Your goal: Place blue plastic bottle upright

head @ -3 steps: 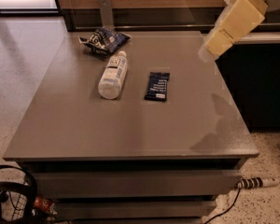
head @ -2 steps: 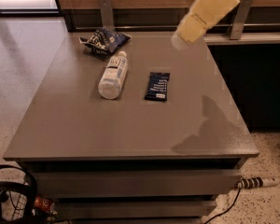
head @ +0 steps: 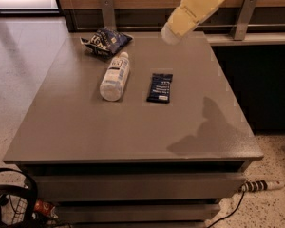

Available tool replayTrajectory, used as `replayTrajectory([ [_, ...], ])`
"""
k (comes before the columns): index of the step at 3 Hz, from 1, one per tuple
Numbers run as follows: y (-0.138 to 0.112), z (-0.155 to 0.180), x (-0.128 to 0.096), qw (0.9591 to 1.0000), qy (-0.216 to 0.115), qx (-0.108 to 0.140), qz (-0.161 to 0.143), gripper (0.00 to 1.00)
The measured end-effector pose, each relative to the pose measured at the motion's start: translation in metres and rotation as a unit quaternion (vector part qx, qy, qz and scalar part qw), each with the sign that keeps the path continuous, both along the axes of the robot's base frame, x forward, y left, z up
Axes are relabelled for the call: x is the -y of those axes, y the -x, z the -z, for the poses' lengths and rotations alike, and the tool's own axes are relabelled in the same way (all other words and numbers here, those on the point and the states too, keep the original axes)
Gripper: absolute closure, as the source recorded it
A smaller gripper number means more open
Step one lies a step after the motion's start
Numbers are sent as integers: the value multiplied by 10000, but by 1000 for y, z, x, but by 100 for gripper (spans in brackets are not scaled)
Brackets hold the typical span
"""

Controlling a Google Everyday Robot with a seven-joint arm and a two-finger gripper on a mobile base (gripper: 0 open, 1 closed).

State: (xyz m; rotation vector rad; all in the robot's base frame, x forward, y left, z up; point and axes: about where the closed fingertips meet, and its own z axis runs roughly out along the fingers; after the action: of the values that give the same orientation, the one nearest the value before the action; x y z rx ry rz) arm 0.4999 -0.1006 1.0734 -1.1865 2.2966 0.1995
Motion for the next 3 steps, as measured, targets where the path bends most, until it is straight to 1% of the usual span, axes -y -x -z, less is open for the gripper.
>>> replayTrajectory([
  [1, -10, 4, -7, 9997, -107, -164, 176, 0],
  [2, -44, 29, -28, 9952, -235, -602, 741, 0],
  [3, -74, 61, -56, 9805, -219, -1094, 1615, 0],
])
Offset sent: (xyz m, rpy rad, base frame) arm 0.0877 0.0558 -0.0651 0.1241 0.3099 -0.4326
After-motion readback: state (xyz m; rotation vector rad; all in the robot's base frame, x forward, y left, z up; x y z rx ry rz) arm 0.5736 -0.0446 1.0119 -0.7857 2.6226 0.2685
